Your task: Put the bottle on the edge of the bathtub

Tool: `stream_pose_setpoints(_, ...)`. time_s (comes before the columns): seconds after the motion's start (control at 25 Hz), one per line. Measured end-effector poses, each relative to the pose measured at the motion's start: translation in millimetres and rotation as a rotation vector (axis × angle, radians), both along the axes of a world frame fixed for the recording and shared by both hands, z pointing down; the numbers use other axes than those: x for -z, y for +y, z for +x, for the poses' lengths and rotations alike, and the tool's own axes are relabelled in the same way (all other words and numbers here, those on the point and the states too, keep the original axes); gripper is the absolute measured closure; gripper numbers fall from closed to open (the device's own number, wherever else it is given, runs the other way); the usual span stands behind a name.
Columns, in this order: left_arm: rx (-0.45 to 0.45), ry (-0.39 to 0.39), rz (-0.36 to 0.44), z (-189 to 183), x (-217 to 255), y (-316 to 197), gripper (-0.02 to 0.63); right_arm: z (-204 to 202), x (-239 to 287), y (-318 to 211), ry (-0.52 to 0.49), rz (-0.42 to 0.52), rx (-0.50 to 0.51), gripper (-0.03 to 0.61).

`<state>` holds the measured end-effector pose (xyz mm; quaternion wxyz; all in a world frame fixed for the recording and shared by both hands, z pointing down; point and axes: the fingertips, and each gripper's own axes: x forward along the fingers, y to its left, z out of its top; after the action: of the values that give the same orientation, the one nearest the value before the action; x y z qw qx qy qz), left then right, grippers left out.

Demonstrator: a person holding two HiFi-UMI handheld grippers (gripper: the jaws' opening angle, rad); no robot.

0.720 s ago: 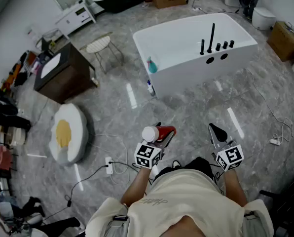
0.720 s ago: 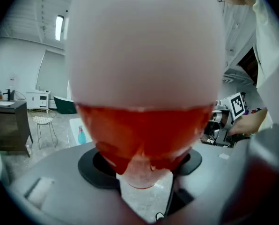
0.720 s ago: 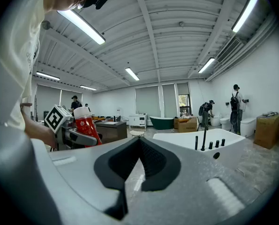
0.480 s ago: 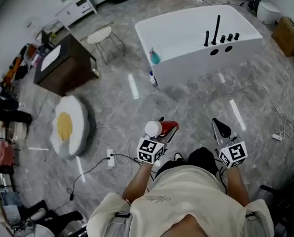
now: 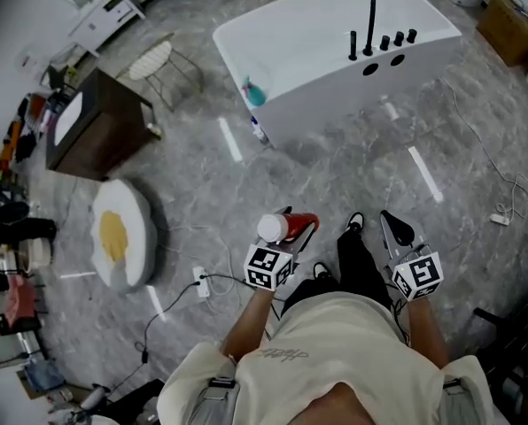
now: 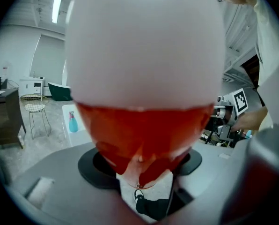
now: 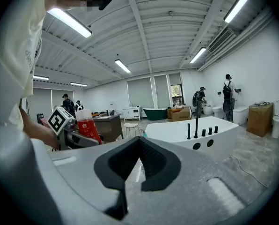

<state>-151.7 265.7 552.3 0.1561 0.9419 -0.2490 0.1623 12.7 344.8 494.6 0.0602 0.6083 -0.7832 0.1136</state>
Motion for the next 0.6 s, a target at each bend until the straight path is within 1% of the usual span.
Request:
stream_pose_setpoints(0.16,0.042,-0.021,0.049,27.0,14.4,-38.0,0.314,29.5,-15.4,-32.3,0.011,-0.028,0.031,0.577)
stream_pose_setpoints(0.32,0.028,-0.059,0.104,50.9,31.2,-88.1,0.314,65.8,-19.5,-85.4,0.030,-0.005,0.052,0.577)
stream_pose_setpoints(0.44,0.042,-0.073,0.115,70.4,40.5,-119.8,0.314,89.3,-12.1,-122.0,0.025,0.019,0.070,0.577)
stream_pose_setpoints(0.6,0.103,-0.053,0.119,101.7,57.9,-147.7,0.313,112.1,0.7,-156.1,0.015,0.034,0.135,0.577)
